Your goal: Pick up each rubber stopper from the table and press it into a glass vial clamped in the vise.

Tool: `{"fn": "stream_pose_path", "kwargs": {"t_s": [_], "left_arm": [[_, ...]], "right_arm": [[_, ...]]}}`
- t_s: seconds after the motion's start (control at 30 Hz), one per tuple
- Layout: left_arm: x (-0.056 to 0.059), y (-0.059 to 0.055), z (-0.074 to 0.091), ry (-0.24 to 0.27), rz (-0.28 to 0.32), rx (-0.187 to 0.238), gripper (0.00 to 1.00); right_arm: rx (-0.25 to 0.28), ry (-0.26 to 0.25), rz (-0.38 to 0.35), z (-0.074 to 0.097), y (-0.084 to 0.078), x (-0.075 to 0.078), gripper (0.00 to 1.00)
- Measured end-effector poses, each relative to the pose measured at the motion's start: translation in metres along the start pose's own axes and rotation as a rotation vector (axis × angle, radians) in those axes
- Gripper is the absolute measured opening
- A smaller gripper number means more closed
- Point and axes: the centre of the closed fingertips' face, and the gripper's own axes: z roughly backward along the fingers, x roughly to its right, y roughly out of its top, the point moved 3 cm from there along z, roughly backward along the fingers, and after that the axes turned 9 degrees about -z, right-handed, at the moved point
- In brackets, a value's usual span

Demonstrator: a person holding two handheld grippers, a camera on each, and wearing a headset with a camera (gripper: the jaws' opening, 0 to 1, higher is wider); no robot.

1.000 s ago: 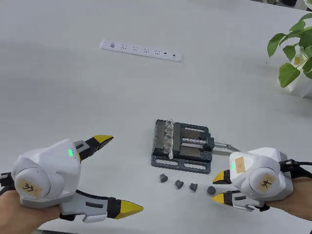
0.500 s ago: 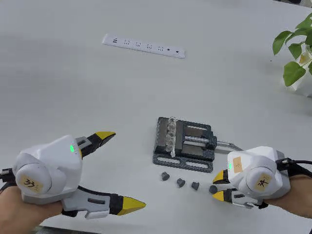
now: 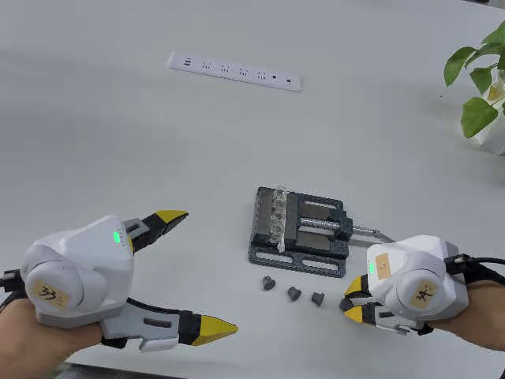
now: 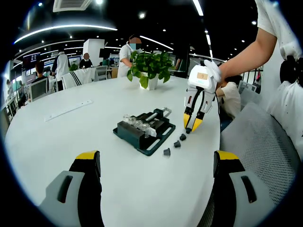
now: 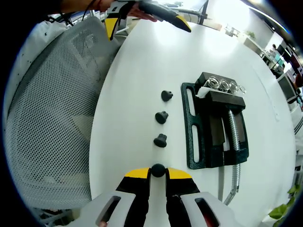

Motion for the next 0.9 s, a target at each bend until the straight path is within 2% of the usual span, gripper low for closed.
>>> {"fn": "stream_pose_path", "kwargs": {"t_s": [0.6, 0.8, 0.9], "left_arm": [[0.002, 0.000, -0.001, -0.006, -0.004, -0.003, 0.98], [0.001, 0.000, -0.002, -0.006, -0.004, -0.003, 0.99], [0.001, 0.000, -0.002, -0.007, -0.005, -0.002, 0.99]], "right_arm": [[-0.005, 0.001, 0.006, -0.002, -0.002, 0.001, 0.08], [0.007, -0.010, -0.010, 0.004, -0.001, 0.005, 0.07], [0.017, -0.012, -0.017, 0.012, 0.004, 0.004, 0.07]]}}
